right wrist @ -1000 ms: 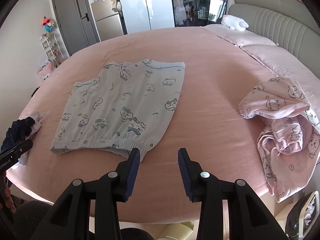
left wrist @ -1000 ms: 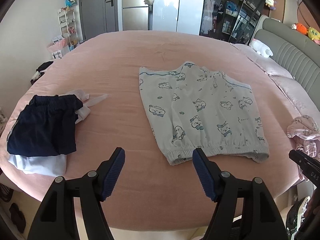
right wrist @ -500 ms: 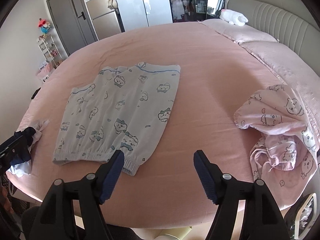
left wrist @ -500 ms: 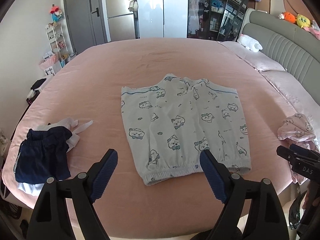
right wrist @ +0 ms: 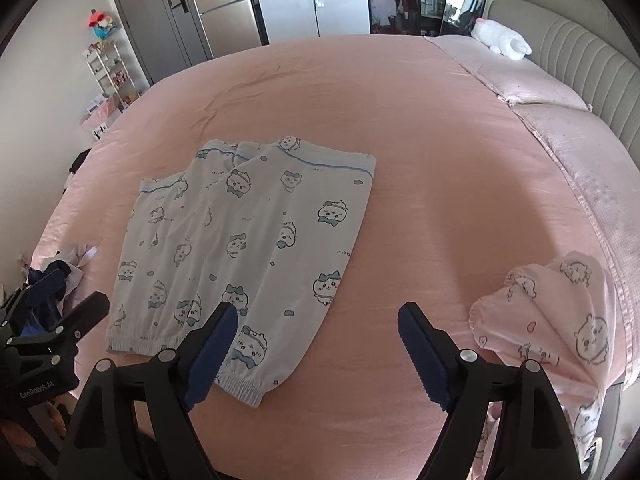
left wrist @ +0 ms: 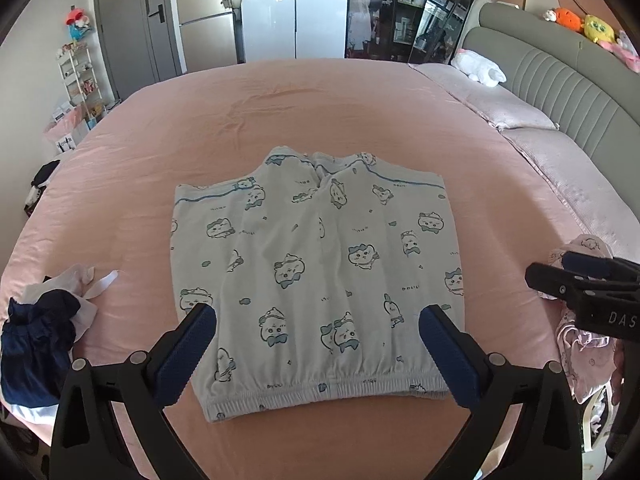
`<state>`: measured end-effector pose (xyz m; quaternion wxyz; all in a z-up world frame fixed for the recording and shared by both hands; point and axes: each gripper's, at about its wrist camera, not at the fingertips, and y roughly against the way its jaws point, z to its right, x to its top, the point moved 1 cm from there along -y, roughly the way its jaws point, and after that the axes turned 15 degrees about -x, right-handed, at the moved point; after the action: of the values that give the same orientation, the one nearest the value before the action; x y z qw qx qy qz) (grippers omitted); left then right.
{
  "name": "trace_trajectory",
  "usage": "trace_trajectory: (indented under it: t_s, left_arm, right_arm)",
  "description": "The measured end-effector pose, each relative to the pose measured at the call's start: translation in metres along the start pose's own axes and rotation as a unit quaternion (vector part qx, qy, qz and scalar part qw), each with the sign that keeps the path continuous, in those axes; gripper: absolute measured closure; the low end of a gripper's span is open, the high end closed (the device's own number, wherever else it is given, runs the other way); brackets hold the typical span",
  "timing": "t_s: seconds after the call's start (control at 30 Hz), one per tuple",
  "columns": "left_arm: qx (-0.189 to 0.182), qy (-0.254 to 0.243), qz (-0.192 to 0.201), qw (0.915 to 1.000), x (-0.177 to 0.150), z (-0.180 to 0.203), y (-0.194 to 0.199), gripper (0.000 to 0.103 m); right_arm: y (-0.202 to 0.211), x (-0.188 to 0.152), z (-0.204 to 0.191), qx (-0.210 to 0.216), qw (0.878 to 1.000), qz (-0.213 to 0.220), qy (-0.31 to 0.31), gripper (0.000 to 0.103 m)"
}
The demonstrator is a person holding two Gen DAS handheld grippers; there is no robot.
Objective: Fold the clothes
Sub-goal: 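Open the right gripper and pull both grippers back from the pants, then lower the right gripper to the waistband corner and the left gripper to the leg cuff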
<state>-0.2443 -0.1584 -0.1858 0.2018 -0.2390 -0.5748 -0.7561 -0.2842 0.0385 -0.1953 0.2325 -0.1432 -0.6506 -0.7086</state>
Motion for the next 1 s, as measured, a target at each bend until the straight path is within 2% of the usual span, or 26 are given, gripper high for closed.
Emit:
trace_trajectory:
  t_s: [0.17,0.33,0.43,0.53,0.63,0.73,0.83,0.93,1.0]
  left_arm:
    - [0.005,-0.014,-0.052,0.9986,0.003,0.016,-0.025,0.000]
    - [0.021,-0.046,-0.105,0.9931,-0.005,0.040,-0.052,0.000]
    - [0.051,-0.087,-0.146,0.9841,-0.014,0.061,-0.068,0.000]
    - [0.048,-0.100,-0.192,0.9751,-0.024,0.078,-0.082,0.000]
    - [0.042,-0.092,-0.233,0.9672,-0.032,0.089,-0.091,0.000]
    - [0.030,-0.086,-0.255,0.9627,-0.034,0.098,-0.094,0.000]
    - [0.025,-0.077,-0.278,0.9572,-0.036,0.104,-0.101,0.000]
    - [0.023,-0.079,-0.299,0.9507,-0.039,0.110,-0.110,0.000]
    - [0.020,-0.084,-0.311,0.9465,-0.041,0.115,-0.115,0.000]
  right_arm:
    - [-0.024,0.018,-0.002,-0.007,1.000,-0.026,0.012,0.020]
    - [-0.053,0.026,0.008,0.012,0.998,-0.061,0.009,0.020]
    - [-0.069,0.029,0.012,0.013,0.997,-0.076,0.025,0.020]
    - [-0.086,0.032,0.013,0.023,0.994,-0.097,0.047,0.020]
    - [-0.105,0.037,0.016,0.042,0.989,-0.136,0.042,0.020]
    - [-0.125,0.045,0.021,0.047,0.983,-0.177,0.024,0.020]
    - [-0.142,0.056,0.023,0.035,0.977,-0.211,0.022,0.020]
    - [-0.158,0.066,0.019,0.011,0.970,-0.239,0.044,0.020]
    - [-0.166,0.073,0.013,0.014,0.966,-0.251,0.056,0.020]
